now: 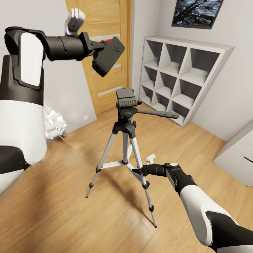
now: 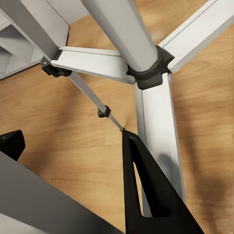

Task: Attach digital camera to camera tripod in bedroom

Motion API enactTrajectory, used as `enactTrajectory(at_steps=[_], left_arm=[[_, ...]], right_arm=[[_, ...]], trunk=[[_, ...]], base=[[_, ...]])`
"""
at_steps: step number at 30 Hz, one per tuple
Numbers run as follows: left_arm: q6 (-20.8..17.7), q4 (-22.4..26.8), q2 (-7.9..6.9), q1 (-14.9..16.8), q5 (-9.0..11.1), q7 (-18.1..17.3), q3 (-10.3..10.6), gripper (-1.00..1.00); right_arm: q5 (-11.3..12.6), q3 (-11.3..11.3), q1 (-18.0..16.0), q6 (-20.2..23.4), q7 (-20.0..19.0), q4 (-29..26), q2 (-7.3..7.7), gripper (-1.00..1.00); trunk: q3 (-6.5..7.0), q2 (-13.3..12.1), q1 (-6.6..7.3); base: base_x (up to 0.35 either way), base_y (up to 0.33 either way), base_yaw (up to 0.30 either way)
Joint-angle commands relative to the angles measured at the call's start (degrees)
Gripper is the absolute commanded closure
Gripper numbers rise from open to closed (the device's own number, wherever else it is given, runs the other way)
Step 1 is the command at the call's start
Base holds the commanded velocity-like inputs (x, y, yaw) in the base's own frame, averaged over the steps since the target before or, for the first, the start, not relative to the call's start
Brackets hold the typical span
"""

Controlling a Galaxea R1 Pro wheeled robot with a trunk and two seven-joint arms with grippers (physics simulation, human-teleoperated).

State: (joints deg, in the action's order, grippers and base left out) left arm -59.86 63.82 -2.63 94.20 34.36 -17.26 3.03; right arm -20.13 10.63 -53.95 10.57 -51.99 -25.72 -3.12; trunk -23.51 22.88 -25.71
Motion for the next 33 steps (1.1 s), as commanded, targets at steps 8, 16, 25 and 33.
enactTrajectory(at_steps=[8,16,25,33], left_arm=[[-0.1,-3.2,-0.68,11.5,-0.7,-1.4,15.7,1.00],[-0.1,-3.5,-0.69,14.5,-0.9,-3.8,25.9,1.00],[-0.1,-4.8,0.01,14.7,-0.6,-4.5,34.7,1.00],[-0.1,-7.0,0.17,15.0,-0.7,-4.4,34.9,1.00]], right_arm=[[-3.1,0.0,0.7,0.5,3.9,0.5,-0.05,1.00],[-3.1,0.0,0.7,0.5,4.0,0.6,-0.05,1.00],[-3.2,0.0,0.7,0.6,4.1,0.5,-0.05,1.00],[-3.2,0.0,0.7,0.6,4.2,0.5,-0.05,1.00]], trunk=[[-0.12,0.0,-0.07],[-0.12,0.0,-0.07],[-0.12,0.0,-0.07],[-0.12,0.0,-0.07]], base=[[0.000,0.000,0.000],[0.000,0.000,0.000],[0.000,0.000,0.000],[0.000,0.000,0.000]])
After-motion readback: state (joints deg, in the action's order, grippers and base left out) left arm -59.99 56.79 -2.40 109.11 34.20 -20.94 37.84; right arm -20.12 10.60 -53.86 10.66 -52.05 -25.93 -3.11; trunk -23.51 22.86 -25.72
